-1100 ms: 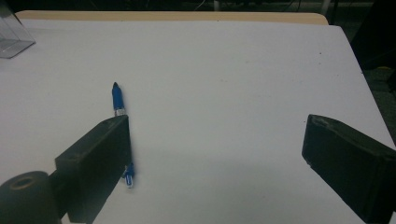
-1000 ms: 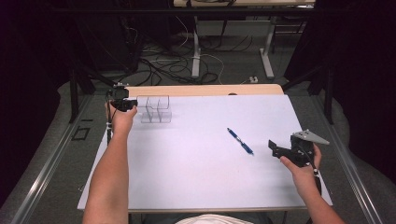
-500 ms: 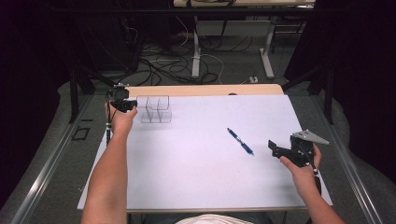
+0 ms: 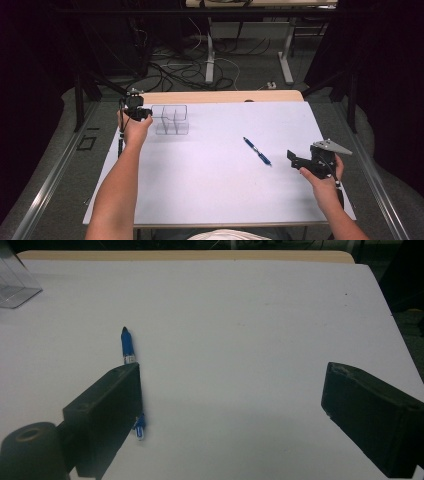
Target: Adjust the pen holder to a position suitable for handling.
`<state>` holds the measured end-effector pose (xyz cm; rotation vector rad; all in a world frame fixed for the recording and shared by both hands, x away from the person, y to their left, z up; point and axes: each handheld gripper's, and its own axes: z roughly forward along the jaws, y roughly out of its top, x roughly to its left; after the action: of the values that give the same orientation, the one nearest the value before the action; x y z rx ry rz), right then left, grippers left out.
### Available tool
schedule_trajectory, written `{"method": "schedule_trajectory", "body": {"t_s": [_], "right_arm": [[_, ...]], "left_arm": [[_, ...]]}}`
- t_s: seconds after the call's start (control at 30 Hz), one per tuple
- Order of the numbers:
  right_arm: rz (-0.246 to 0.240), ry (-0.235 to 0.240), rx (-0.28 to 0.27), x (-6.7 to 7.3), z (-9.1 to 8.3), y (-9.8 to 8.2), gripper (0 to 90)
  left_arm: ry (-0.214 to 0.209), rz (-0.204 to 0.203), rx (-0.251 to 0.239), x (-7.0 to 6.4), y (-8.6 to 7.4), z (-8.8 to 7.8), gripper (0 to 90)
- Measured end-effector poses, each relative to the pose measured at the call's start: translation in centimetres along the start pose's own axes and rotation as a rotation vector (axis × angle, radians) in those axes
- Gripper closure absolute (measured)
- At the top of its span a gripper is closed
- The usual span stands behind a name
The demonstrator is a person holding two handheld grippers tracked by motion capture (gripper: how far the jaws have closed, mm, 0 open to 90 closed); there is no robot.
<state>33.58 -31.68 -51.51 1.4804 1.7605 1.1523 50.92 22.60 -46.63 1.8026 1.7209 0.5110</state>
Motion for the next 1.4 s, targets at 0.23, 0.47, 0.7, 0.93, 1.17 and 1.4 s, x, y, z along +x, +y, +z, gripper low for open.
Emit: {"method": "schedule_trajectory", "body": {"t_s": [0.23,0.47,0.7,0.93,1.17,1.4], "right_arm": [[0.004,0.001,0.010,0.2,0.0,0.0,9.3],[-0.007,0.005,0.003,0.3,-0.1,0.0,9.3],[-0.007,0.006,0.000,0.3,-0.1,0.0,9.4],[-0.003,0.005,0.003,0.3,-0.1,0.0,9.4],[-0.008,0.008,-0.001,0.3,-0.1,0.0,9.4],[-0.008,0.010,0.001,0.3,-0.1,0.0,9.9]], "left_arm": [[-0.011,-0.014,0.018,-2.2,-0.6,-0.5,89.1],[-0.032,-0.024,0.019,-5.0,-1.4,-0.7,89.0],[-0.034,-0.042,0.022,-7.7,-1.7,-0.7,88.8],[-0.036,-0.043,0.034,-9.8,-2.1,-0.7,88.8],[-0.052,-0.029,0.030,-9.8,-2.2,-0.7,88.4],[-0.085,-0.036,0.023,-9.4,-2.4,-0.6,86.9]]}}
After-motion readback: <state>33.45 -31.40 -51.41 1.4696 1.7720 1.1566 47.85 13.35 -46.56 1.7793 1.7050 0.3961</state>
